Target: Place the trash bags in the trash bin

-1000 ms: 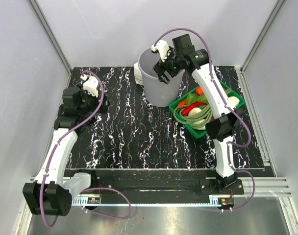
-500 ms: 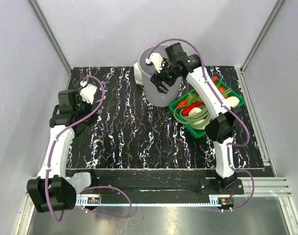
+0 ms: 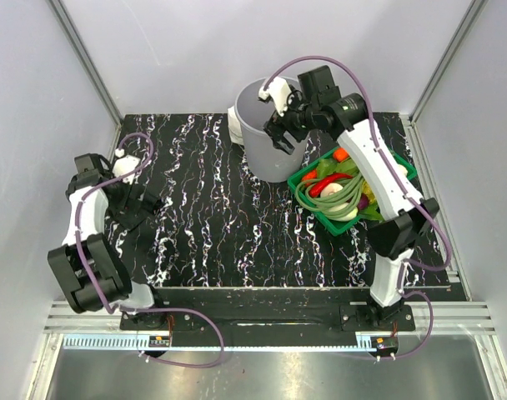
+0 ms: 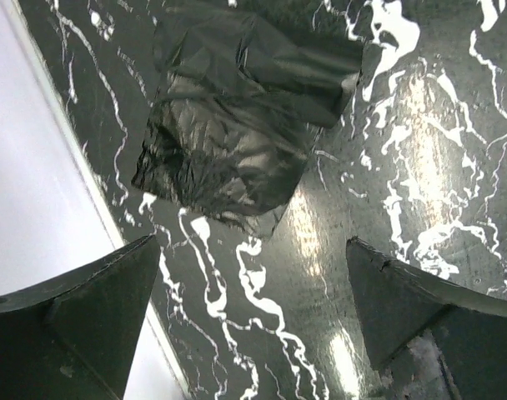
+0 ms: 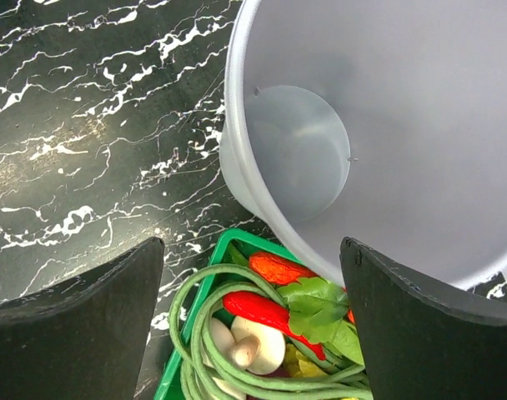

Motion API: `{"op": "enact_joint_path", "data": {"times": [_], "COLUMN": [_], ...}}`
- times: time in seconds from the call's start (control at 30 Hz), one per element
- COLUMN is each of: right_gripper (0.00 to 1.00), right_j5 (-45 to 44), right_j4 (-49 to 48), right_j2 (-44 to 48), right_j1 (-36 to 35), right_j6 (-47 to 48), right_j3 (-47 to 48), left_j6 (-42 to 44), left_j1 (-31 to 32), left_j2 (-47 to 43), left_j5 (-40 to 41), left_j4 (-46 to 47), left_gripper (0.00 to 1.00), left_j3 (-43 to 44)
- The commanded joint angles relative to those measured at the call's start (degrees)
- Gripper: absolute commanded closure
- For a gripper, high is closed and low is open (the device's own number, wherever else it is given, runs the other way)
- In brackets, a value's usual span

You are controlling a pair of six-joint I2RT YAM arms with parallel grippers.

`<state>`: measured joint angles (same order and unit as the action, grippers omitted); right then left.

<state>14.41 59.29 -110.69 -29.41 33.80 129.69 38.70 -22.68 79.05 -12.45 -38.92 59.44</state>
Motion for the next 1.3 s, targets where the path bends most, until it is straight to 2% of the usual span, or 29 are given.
{"op": "enact_joint_path", "data": {"times": [0.0, 0.17, 0.33, 0.47, 0.6, 0.83, 1.13, 1.2, 1.27], "right_gripper": [0.08, 0.06, 0.05, 0.03, 0.02, 0.01, 0.01, 0.00, 0.01], "right_j5": [-0.7, -0.3, 1.2, 1.3, 2.2, 0.8, -1.9, -2.0, -2.5], "right_j4": [-2.5, -2.2, -0.2, 1.6, 1.6, 1.1, -2.6, -2.6, -2.6], "right_j2": [5.6, 9.0, 10.5, 11.8, 14.7, 18.9, 22.5, 22.6, 22.8], "right_j1": [-0.3, -0.3, -0.3, -0.3, -0.2, -0.2, -0.2, -0.1, -0.2], "right_j6": [1.1, 2.7, 2.3, 1.4, -0.7, -2.2, -3.2, -3.5, -3.6], "right_j3": [-2.9, -6.5, -6.9, -7.2, -9.8, -16.1, -23.2, -23.7, -24.3], "left_j6": [5.0, 19.7, 35.2, 49.2, 58.0, 68.7, 72.9, 73.5, 73.8], "left_j1": [-0.1, 0.9, 2.7, 4.1, 6.2, 7.0, 9.3, 9.8, 10.5], "left_j2": [4.5, 10.3, 18.4, 21.3, 23.1, 27.8, 30.6, 30.4, 29.9], "left_j5": [-7.7, -11.8, -11.5, -11.4, -9.8, -6.9, -3.8, -3.9, -4.2], "left_j4": [3.1, 2.1, -5.4, -7.7, -9.9, -13.6, -12.1, -10.9, -10.2], "left_gripper": [0.02, 0.01, 0.04, 0.04, 0.04, 0.04, 0.08, 0.11, 0.18], "left_j3": [6.1, 11.8, 20.4, 19.8, 18.8, 20.2, 19.0, 17.8, 16.4]}}
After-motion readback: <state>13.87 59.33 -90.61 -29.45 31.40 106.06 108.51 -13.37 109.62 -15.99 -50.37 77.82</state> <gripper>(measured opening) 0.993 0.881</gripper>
